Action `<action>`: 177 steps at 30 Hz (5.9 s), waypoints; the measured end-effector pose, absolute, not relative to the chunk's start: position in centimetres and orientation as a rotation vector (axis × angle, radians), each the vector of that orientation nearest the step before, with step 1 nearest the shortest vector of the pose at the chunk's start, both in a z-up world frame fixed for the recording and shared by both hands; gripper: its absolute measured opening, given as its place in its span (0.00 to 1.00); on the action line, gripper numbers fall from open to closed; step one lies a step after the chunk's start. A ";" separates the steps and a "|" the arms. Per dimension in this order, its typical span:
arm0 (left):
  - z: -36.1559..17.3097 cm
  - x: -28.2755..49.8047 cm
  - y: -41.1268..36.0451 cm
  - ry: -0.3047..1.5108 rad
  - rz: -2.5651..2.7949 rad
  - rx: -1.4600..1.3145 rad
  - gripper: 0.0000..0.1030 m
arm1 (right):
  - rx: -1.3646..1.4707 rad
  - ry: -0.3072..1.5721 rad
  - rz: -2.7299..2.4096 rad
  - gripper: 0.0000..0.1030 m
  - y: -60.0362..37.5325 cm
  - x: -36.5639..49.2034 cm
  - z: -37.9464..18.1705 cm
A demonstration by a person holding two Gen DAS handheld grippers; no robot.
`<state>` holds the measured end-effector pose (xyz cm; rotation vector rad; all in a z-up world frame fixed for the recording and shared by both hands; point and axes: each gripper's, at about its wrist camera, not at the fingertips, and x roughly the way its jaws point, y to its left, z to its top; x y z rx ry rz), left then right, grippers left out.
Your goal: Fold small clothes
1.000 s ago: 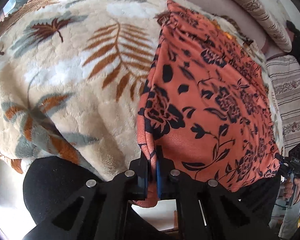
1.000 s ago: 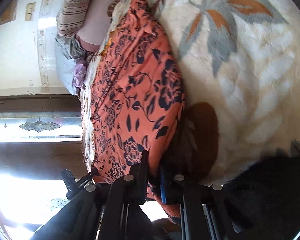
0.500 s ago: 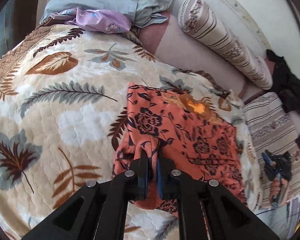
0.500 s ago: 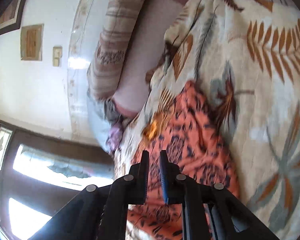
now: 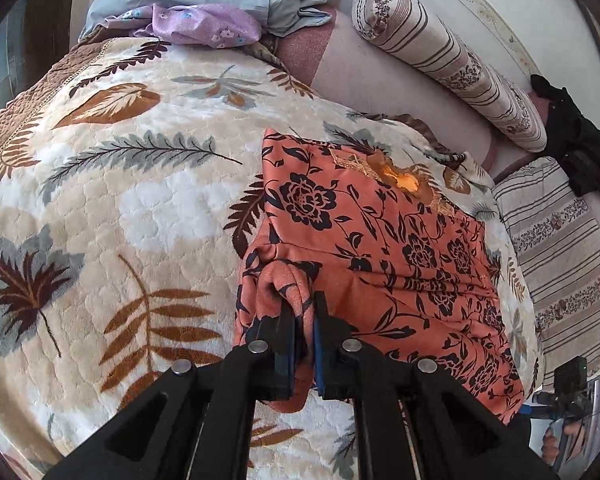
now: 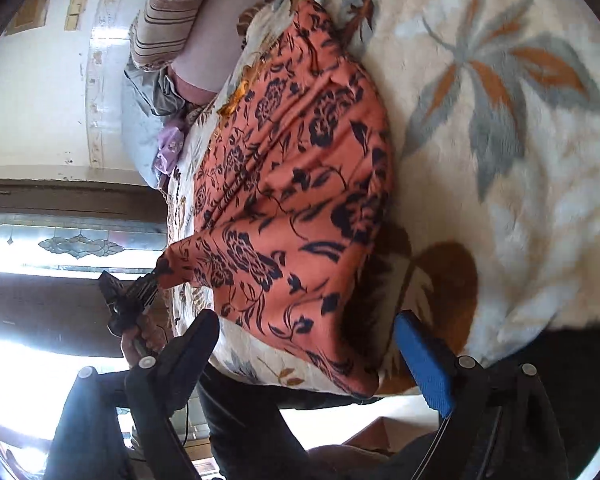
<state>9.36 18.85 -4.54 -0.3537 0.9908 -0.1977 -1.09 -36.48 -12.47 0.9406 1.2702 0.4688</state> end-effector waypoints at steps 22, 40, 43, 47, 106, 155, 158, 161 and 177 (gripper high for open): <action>3.7 10.9 17.5 0.825 -0.318 -0.300 0.07 | 1.008 0.885 0.646 0.09 -37.5 12.9 -4.9; -7.6 18.0 21.7 1.047 -0.154 -0.382 0.69 | 0.674 1.053 0.328 0.78 -38.0 19.5 -11.3; -9.4 17.7 19.0 1.080 -0.189 -0.322 0.69 | 0.610 1.121 0.309 0.78 -36.3 21.6 -13.1; -11.9 19.0 16.3 1.101 -0.106 -0.255 0.67 | 0.549 1.195 0.307 0.59 -34.3 22.2 -13.1; -9.5 2.5 12.2 1.076 -0.065 -0.090 0.70 | 0.782 0.939 0.455 0.87 -34.5 7.2 -4.4; -6.9 2.8 3.5 1.002 -0.226 -0.177 0.76 | 1.029 1.015 -0.017 0.15 -35.1 -4.3 -14.9; -8.7 3.8 2.7 1.050 -0.214 -0.147 0.76 | 1.000 0.979 0.020 0.30 -35.8 -5.0 -12.8; -10.6 3.9 1.7 1.037 -0.186 -0.058 0.78 | 0.925 0.833 0.039 0.84 -37.1 -5.4 -8.0; -11.1 3.4 1.3 1.005 -0.222 0.001 0.83 | 0.786 1.133 0.337 0.77 -39.0 17.6 -14.1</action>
